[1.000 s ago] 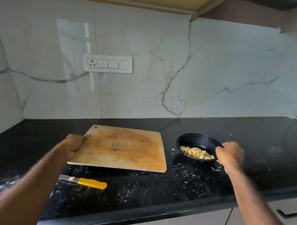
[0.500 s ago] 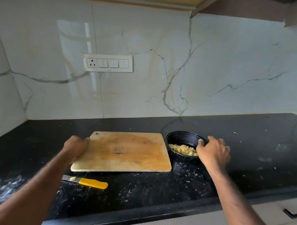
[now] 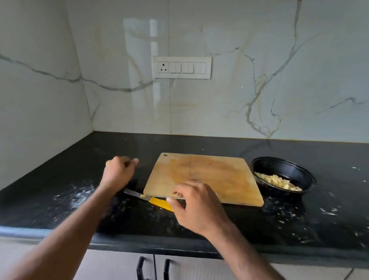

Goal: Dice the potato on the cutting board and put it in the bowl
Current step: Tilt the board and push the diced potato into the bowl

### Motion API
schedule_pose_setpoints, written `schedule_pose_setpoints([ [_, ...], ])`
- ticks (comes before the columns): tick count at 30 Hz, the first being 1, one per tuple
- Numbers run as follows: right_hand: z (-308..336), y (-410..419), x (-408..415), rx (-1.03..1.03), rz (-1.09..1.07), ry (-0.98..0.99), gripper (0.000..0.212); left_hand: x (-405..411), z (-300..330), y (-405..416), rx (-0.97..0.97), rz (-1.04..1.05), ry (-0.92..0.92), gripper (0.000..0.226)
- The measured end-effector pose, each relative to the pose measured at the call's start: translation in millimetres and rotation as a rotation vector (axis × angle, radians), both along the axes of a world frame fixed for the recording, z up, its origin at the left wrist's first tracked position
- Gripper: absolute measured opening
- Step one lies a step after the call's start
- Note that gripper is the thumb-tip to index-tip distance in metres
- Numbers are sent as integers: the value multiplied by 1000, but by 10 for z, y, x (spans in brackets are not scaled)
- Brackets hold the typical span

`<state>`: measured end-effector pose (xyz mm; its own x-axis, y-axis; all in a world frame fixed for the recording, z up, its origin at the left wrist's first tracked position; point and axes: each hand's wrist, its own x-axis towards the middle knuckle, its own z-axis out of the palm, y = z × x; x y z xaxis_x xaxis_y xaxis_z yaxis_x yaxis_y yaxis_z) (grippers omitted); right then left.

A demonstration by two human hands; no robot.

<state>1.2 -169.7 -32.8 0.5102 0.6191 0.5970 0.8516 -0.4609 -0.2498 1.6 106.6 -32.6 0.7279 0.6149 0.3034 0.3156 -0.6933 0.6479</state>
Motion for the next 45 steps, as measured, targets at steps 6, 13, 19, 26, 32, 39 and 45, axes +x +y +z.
schedule_pose_setpoints([
  [6, -239, 263, -64, -65, -25, 37, 29, -273, -159, 80, -30, -114, -105, 39],
  [13, -245, 82, 15, 5, 68, 56, 23, -295, -145, -76, 92, -260, -50, 71],
  [19, -235, -495, 279, 17, 50, -226, 15, -211, -216, -111, -55, -248, -139, 66],
  [26, -151, -952, 533, 146, -585, 37, 11, 227, -135, -820, 329, -358, -5, 75],
  [32, -154, -918, 527, 62, -688, 119, 26, 577, -140, -1327, 554, -558, 175, 69],
  [39, 92, -633, 833, 2, -679, 63, 18, 638, -257, -1362, 580, -559, 208, 92],
  [45, 197, -376, 1090, -191, -728, 181, 14, 613, -265, -1364, 549, -526, 196, 100],
])
